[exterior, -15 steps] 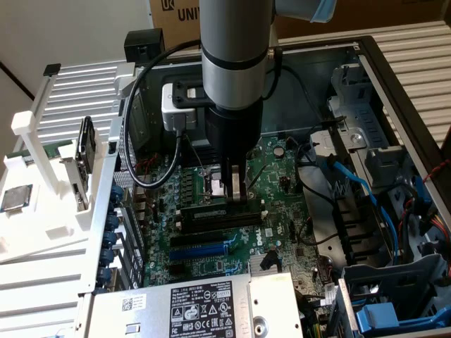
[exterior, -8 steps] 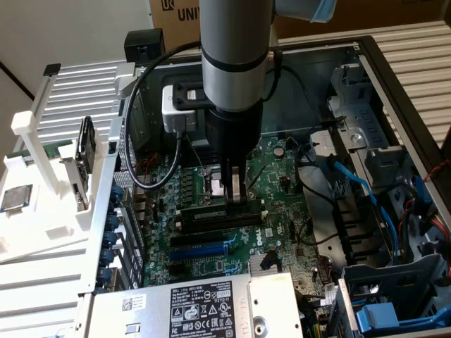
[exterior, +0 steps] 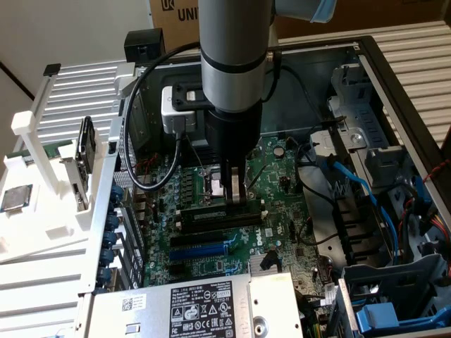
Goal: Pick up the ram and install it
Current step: 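Insert the ram into the slot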
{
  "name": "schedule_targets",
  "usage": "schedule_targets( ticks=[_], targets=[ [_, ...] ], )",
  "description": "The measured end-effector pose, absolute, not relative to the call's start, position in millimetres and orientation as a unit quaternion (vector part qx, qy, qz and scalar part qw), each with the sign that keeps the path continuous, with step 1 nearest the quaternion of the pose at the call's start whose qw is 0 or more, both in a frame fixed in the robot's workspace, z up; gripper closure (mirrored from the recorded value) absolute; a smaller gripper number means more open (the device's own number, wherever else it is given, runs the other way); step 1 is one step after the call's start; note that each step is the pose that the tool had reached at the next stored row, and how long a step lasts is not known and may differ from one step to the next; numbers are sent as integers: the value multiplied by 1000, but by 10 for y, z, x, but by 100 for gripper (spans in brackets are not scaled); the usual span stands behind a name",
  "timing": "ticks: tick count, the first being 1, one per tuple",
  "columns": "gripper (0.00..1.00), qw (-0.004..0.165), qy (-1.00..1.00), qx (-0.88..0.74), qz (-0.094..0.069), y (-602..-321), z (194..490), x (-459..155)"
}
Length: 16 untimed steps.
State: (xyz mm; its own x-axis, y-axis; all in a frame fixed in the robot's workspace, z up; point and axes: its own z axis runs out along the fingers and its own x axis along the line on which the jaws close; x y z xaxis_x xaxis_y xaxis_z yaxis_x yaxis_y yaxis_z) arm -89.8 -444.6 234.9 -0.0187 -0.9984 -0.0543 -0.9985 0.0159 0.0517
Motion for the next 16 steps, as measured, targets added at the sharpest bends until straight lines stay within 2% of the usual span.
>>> schedule_targets(
  ticks=[16],
  targets=[
    [88, 2, 713, -701, 36, -4445, 2332, -909]
  ],
)
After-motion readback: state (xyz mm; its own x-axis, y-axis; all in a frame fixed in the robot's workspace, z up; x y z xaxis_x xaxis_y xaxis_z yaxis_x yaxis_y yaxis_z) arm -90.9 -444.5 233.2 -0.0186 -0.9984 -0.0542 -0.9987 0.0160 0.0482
